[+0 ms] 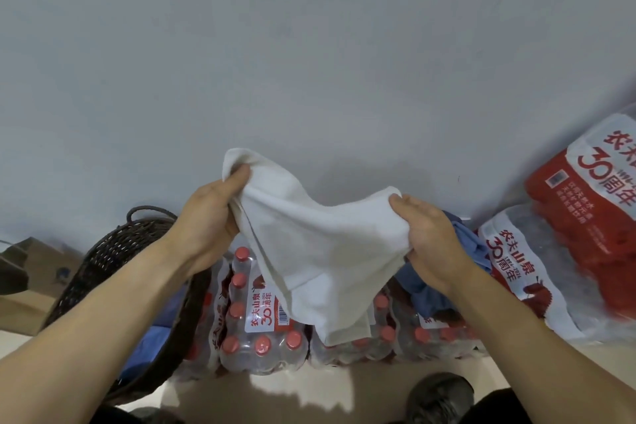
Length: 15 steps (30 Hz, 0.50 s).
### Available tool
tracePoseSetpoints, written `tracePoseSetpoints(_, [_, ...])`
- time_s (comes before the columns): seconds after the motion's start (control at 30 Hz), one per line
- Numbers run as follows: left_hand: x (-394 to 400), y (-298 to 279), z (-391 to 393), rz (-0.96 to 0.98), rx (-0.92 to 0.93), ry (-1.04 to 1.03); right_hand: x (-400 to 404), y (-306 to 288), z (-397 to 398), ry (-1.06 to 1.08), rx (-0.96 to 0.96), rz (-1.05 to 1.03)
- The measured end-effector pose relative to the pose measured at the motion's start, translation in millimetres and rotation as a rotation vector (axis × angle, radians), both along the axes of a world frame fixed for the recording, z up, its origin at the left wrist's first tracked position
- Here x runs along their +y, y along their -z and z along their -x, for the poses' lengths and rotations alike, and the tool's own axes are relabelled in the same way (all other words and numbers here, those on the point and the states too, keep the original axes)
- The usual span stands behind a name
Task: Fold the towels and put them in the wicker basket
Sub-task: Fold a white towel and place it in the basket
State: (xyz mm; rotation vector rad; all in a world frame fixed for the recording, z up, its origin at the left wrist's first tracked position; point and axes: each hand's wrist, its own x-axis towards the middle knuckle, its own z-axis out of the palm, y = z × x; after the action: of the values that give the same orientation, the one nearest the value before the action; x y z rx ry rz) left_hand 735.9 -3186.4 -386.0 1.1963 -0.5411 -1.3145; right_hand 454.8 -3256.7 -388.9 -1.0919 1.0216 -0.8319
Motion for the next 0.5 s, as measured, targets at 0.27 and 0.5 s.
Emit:
tracePoseSetpoints(0.27, [9, -9, 15, 0.098, -0.102, 0.167, -6, 9, 7, -0.317, 0.937, 0.232])
tracePoseSetpoints(0.5, [15, -10, 32, 0.191, -0.224, 0.399, 34, -12, -55, -0.500, 0.311, 0.424])
